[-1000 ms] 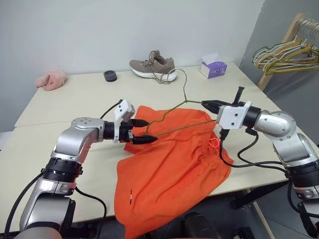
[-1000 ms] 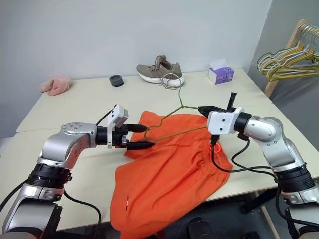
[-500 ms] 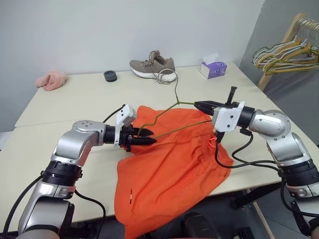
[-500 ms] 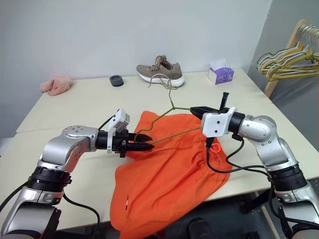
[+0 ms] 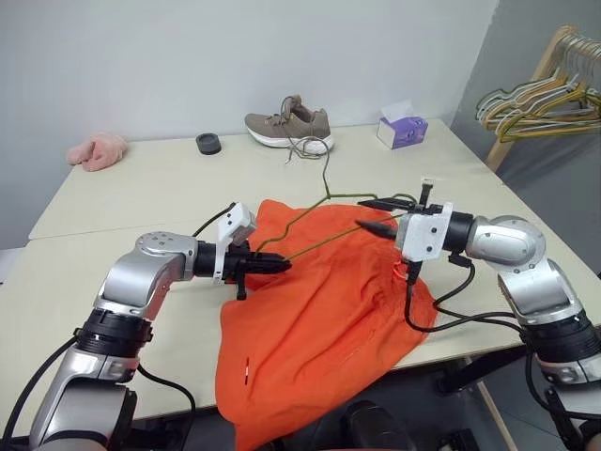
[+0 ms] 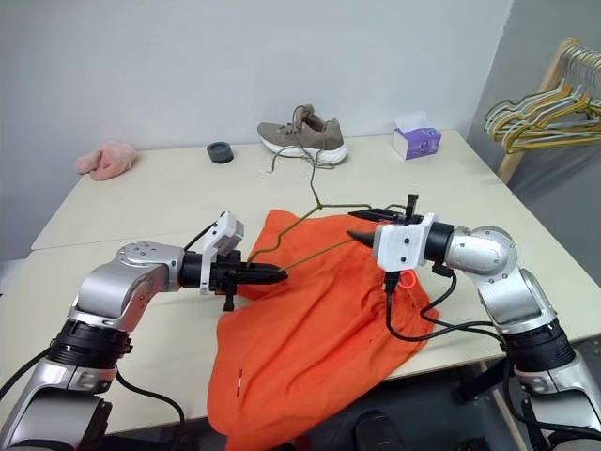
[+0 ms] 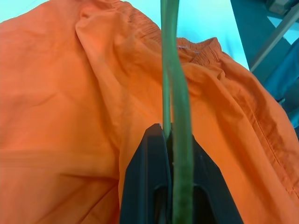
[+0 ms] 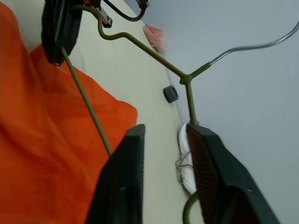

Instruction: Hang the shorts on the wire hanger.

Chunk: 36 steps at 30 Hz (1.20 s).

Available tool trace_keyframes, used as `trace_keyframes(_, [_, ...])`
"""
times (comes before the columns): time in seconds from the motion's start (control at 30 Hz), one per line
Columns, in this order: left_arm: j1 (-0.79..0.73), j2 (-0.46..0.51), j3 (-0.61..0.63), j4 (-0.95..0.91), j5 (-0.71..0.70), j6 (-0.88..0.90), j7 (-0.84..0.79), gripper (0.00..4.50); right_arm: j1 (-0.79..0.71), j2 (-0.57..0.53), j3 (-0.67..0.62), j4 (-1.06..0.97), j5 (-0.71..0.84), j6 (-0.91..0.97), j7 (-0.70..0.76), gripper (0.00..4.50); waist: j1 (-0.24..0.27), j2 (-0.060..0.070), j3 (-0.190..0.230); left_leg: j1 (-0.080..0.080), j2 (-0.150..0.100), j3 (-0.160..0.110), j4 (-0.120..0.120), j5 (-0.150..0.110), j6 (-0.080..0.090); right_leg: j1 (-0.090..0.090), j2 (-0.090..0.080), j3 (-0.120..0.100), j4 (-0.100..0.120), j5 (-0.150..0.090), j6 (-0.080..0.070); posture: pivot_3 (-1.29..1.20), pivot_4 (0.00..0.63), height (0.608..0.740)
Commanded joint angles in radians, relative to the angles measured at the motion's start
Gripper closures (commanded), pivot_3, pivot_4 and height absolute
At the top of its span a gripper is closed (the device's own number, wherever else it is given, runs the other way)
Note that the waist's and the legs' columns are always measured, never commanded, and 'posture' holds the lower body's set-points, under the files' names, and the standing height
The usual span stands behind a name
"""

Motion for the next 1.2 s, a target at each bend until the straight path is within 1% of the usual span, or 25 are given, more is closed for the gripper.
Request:
trace_keyframes(0.03, [0.009,0.031,0.007,-0.046,0.029,-0.06,-0.001,4.5,-0.01,-0.047,-0.083,-0.089,0.097,0.195,0.033,1.69,0.001,0.0,0.0,0.0,0.0,0.0,0.0,0.0,0.0,0.0,0.0,0.0,0.0,0.0,0.0,-0.25,0.045,0.74])
trace_keyframes(0.17, [0.029,0.061,-0.009,-0.063,0.071,-0.132,-0.025,4.5,0.004,-0.13,-0.139,-0.164,0.185,0.452,0.07,0.29,0.004,0.0,0.0,0.0,0.0,0.0,0.0,0.0,0.0,0.0,-0.001,0.0,0.0,0.0,0.0,-0.25,0.045,0.74])
trace_keyframes(0.2, [0.032,0.068,-0.015,-0.066,0.08,-0.151,-0.034,4.5,0.011,-0.15,-0.141,-0.178,0.194,0.496,0.079,0.07,0.004,0.0,0.0,0.0,0.0,0.0,0.0,0.0,0.0,0.0,-0.001,0.0,0.0,0.0,0.0,-0.26,0.044,0.74])
trace_keyframes(0.3, [0.035,0.081,-0.029,-0.078,0.095,-0.19,-0.062,4.5,0.035,-0.22,-0.109,-0.212,0.209,0.618,0.129,0.07,0.003,0.0,0.0,0.0,0.0,0.0,0.0,0.0,0.0,0.0,-0.001,0.0,-0.001,0.0,0.0,-0.27,0.042,0.74])
trace_keyframes(0.4, [0.031,0.082,-0.037,-0.081,0.105,-0.206,-0.08,4.5,0.038,-0.251,-0.071,-0.226,0.21,0.661,0.164,0.07,0.001,0.0,0.0,0.0,0.0,0.0,0.0,0.0,0.0,0.0,-0.001,0.0,-0.001,0.0,0.0,-0.27,0.042,0.74])
trace_keyframes(0.53, [0.028,0.085,-0.058,-0.095,0.127,-0.232,-0.104,4.5,-0.023,-0.249,0.086,-0.164,0.15,0.701,0.233,0.07,-0.009,0.0,0.0,0.0,0.0,0.002,0.0,0.0,0.0,-0.001,0.0,0.001,-0.001,-0.001,0.002,-0.27,0.042,0.74])
trace_keyframes(0.6, [0.03,0.087,-0.064,-0.097,0.135,-0.242,-0.109,4.5,-0.052,-0.248,0.13,-0.15,0.151,0.736,0.27,0.07,-0.01,0.0,0.0,0.0,0.0,0.002,0.0,0.0,0.0,-0.001,0.0,0.001,0.0,-0.002,0.003,-0.27,0.041,0.74])
trace_keyframes(0.7, [0.034,0.089,-0.066,-0.096,0.138,-0.248,-0.113,4.5,-0.078,-0.246,0.164,-0.135,0.148,0.751,0.298,0.6,-0.009,0.0,0.0,0.0,0.0,0.002,0.0,0.0,0.0,-0.001,0.0,0.001,0.0,-0.002,0.003,-0.27,0.042,0.74])
trace_keyframes(0.83, [0.047,0.088,-0.064,-0.096,0.141,-0.257,-0.115,4.5,-0.107,-0.224,0.204,-0.112,0.151,0.789,0.322,1.99,-0.008,0.0,0.0,-0.001,0.0,0.001,0.0,0.0,0.0,-0.001,0.0,0.001,-0.001,0.0,0.0,-0.26,0.042,0.74])
trace_keyframes(1.03, [0.076,0.087,-0.059,-0.088,0.142,-0.29,-0.122,4.5,-0.108,-0.219,0.214,-0.124,0.162,0.821,0.342,4.19,-0.003,0.0,0.0,-0.001,0.0,0.001,0.0,0.0,0.0,-0.002,-0.001,0.0,-0.001,0.0,0.0,-0.25,0.042,0.74])
trace_keyframes(1.07, [0.078,0.086,-0.059,-0.087,0.142,-0.293,-0.121,4.5,-0.107,-0.219,0.215,-0.127,0.163,0.825,0.343,4.48,-0.002,0.0,0.0,-0.001,0.0,0.0,0.0,0.0,0.0,-0.002,-0.001,0.0,-0.001,0.0,0.0,-0.25,0.042,0.74])
trace_keyframes(1.2, [0.085,0.077,-0.061,-0.089,0.135,-0.296,-0.12,4.5,-0.093,-0.22,0.203,-0.149,0.178,0.852,0.341,4.48,-0.002,0.0,0.0,-0.001,0.0,0.0,0.0,0.0,0.0,-0.001,-0.001,0.0,0.0,0.0,0.0,-0.26,0.043,0.74])
